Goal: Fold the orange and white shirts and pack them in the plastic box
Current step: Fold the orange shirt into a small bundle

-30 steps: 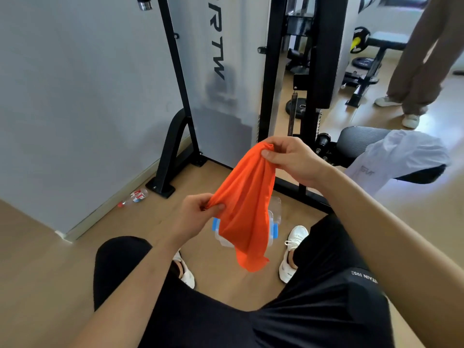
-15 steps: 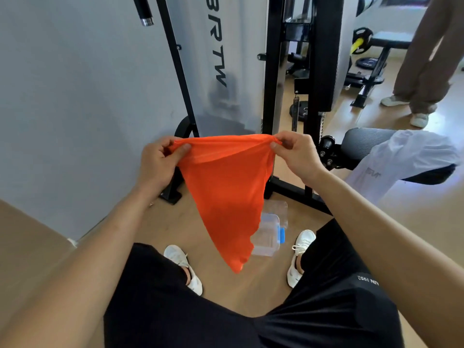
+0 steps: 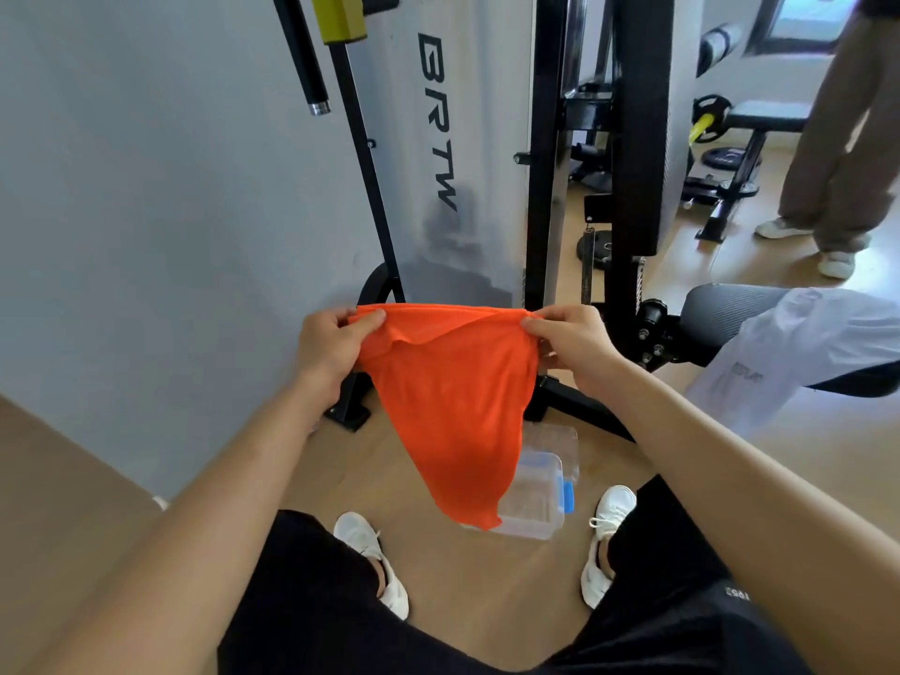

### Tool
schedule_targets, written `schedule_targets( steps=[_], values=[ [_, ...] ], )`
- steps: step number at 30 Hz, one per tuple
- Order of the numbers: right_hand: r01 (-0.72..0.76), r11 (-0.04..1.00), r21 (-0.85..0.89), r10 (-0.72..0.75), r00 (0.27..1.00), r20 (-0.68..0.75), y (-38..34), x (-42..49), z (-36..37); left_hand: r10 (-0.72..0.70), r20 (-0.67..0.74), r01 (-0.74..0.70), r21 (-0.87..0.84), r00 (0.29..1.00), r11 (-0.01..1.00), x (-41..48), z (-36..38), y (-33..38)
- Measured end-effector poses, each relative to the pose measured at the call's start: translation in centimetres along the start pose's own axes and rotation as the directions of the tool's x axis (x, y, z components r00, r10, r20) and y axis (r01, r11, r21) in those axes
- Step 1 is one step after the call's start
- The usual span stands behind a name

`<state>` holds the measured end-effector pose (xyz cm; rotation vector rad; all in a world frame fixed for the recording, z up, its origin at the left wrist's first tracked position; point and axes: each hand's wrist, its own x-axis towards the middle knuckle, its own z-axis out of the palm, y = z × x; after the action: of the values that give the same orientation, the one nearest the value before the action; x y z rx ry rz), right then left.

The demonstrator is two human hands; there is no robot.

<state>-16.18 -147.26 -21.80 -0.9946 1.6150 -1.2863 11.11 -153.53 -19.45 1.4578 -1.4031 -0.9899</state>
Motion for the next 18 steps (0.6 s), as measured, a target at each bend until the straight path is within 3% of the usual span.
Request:
schedule_targets(
  steps=[5,9,14,18],
  values=[
    [0.024,0.993,0.118,-0.012,0.995,-0.1,-1.7,-0.3,1.3,-0.1,-0.036,0.098,-0.039,0.994,0.994,-1.0,1.3,1.4],
    [0.153,0.986,0.071,-0.145,0.983,-0.111,-2.3,-1.0,2.7,-0.077,-0.001,0.077,-0.076,0.997,0.994,-2.4,2.4,2.2],
    [0.328,0.944,-0.048,-0.329,0.944,-0.026,-2.2,-2.7,4.3,-0.003,0.084,0.008,-0.063,0.996,0.998,-4.0,4.1,3.1],
    [0.381,0.922,-0.064,-0.37,0.919,0.135,-1.9,-3.5,5.1,0.039,0.139,-0.03,-0.068,0.99,0.997,-4.9,5.1,3.6]
  ],
)
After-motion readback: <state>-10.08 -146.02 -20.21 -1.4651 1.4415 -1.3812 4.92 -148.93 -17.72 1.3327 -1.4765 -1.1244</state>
